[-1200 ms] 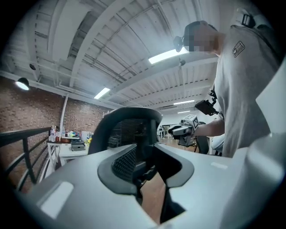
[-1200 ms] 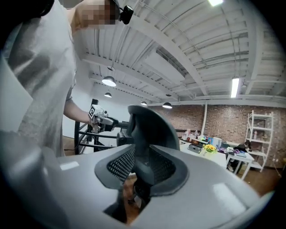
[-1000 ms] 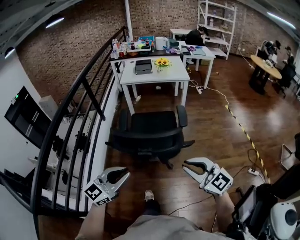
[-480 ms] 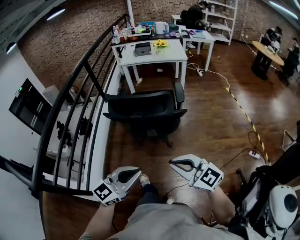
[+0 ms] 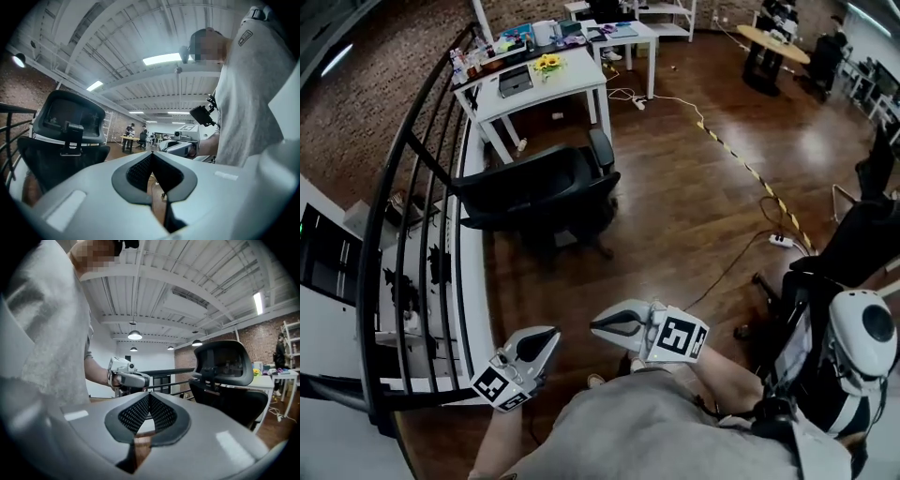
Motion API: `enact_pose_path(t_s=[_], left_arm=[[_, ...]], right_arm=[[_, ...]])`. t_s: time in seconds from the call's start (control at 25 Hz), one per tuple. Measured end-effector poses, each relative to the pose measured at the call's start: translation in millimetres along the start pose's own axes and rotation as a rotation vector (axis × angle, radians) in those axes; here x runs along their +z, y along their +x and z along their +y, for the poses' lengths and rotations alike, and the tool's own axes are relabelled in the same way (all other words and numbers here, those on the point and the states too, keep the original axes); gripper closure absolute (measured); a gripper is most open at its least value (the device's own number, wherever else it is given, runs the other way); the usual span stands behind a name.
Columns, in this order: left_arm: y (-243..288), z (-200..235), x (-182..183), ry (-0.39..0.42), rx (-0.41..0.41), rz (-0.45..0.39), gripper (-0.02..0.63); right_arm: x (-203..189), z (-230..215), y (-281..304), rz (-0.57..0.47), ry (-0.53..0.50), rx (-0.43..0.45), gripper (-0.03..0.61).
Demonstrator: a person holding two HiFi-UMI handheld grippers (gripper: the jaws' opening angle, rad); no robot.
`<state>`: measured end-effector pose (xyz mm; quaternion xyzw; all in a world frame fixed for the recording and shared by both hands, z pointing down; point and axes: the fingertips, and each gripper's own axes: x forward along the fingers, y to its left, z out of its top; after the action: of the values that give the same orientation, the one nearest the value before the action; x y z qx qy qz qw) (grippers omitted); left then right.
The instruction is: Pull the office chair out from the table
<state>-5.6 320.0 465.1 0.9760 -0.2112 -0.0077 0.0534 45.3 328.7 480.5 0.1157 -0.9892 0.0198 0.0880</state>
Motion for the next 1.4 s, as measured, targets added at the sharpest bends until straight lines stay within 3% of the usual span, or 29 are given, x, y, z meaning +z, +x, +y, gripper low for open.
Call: enact_pose_path(t_s=[0.6,1.4], left_arm=[[-29,-24,-23,-0.060,-0.105,0.030,0.612],[-42,-42,-29,-0.076,-0.146,0.042,0.612]], right_arm=[[-25,51,47,0.049,0.068,0.029,0.572],[-33,64,46,0.074,0.096,-0.010,0.572]])
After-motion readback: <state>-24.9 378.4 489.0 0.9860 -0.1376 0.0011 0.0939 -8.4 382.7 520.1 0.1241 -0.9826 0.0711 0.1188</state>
